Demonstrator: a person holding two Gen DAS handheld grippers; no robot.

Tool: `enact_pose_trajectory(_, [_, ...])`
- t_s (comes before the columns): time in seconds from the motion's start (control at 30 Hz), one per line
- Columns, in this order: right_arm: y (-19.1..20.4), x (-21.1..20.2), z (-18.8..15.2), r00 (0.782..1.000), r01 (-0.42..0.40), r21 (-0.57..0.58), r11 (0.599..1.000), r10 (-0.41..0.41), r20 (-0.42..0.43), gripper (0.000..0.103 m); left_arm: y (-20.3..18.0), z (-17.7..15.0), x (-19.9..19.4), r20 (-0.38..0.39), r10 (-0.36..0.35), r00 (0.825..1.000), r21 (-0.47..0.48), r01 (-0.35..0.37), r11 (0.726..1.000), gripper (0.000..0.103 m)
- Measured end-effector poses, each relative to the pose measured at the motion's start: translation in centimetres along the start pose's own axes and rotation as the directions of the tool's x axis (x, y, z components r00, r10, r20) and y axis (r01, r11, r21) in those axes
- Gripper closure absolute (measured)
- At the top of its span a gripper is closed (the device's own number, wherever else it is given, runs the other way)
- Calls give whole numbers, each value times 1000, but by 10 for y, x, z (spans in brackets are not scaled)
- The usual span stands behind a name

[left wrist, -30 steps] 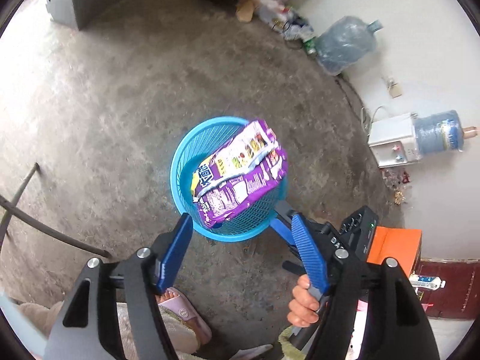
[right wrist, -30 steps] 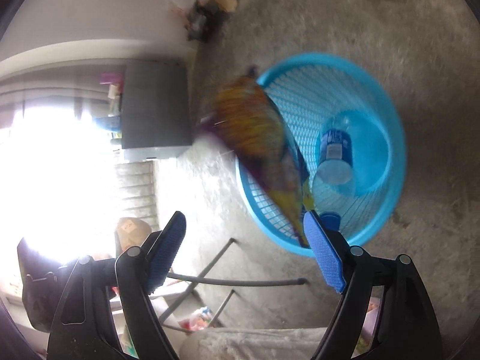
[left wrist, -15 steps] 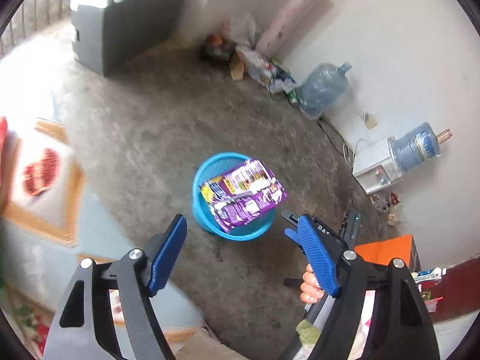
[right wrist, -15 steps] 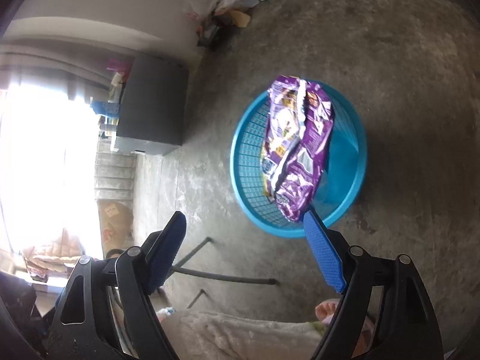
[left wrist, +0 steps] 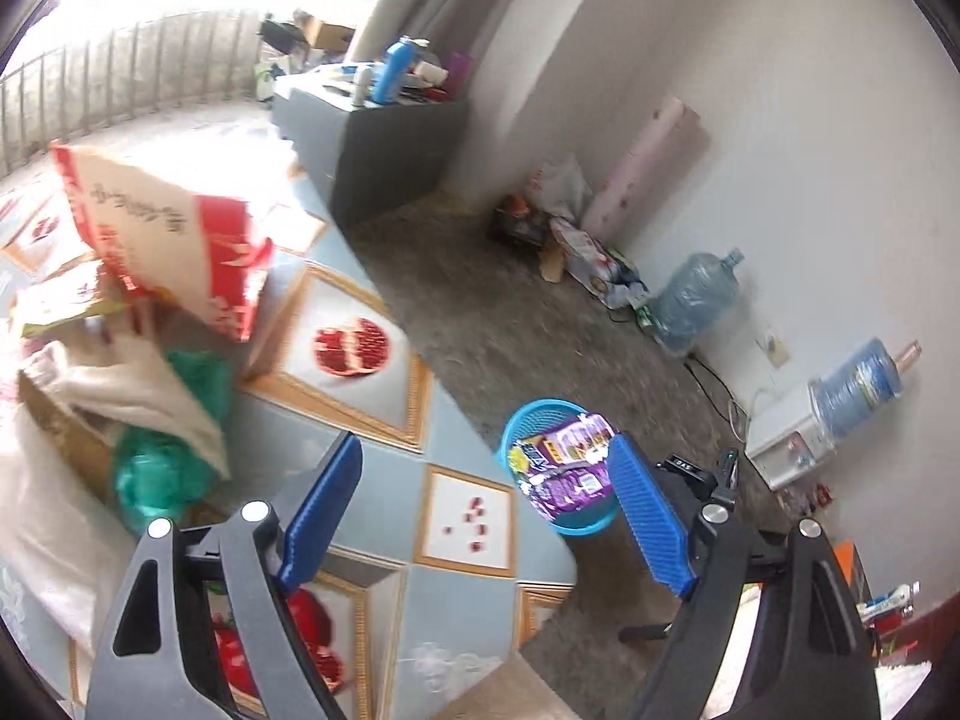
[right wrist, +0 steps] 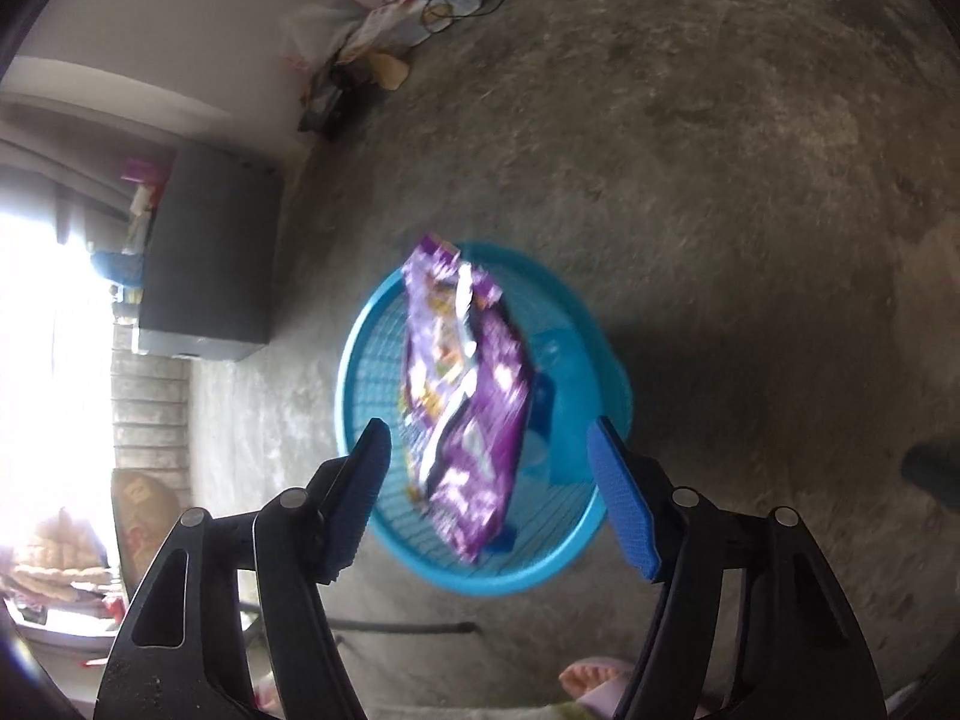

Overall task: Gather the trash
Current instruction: 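Push the snack bag down into the wastebasket with the right gripper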

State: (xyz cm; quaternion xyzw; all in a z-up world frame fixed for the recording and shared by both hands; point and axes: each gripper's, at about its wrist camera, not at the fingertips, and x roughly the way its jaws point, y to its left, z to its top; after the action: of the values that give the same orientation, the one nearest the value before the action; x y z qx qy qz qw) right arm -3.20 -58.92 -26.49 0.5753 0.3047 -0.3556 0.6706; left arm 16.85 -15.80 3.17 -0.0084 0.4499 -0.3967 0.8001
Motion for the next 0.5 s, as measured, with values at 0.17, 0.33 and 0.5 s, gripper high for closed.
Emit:
enact_pose_trajectory(0.17, [8,32,24,994,108,-63,992,-109,-14,51,27,2,-5,-11,44,999,-59,-44,997,21])
enact_pose_trajectory(0.33, [24,43,24,975,218,-182,959,-222,-1,94,36,-1,-4,-11,64,998,-105,-65,992,21])
enact_pose_trajectory(0.5, [40,20,13,969,247,-283,927,-226,104,98,37,-2,-3,-10,74,997,-115,-74,991,21])
